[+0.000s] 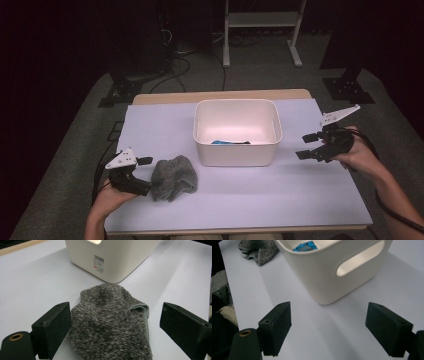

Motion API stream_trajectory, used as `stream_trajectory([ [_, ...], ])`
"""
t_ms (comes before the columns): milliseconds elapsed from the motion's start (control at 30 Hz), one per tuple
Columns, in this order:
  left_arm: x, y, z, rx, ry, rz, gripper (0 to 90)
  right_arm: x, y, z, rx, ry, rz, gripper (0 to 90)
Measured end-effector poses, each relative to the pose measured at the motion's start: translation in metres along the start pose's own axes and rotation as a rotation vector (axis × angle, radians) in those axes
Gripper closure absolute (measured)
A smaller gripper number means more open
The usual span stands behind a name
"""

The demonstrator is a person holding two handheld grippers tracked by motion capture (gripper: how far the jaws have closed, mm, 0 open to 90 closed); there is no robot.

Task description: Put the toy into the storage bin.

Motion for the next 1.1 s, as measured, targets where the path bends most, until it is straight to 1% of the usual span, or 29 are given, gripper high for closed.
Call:
stream_trajectory([
  [367, 0.0, 0.001, 0.0, -0.003, 0.001, 0.002, 8.6, -0.001, 0.017, -0.029, 0.007, 0.056, 0.02, 18.6],
  [667, 0.002, 0.001, 0.001, -0.006, 0.007, 0.007, 8.5, -0.004, 0.026, -0.052, 0.023, 0.103, 0.038, 18.5],
  [1033, 0.001, -0.001, 0.001, -0.004, 0.005, 0.011, 8.4, -0.008, 0.034, -0.072, 0.023, 0.138, 0.038, 18.3],
  [1100, 0.001, -0.001, 0.0, -0.006, 0.005, 0.013, 8.4, -0.007, 0.035, -0.075, 0.021, 0.136, 0.034, 18.2],
])
Point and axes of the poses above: each handheld gripper's, and its own axes: y roughly forward along the jaws, z roughly out of its top, x roughly to its right, the point moved 10 cm from there along y, roughly forward along the jaws, and after that the axes turned 13 degrees about -x, right-handed, at the moved point
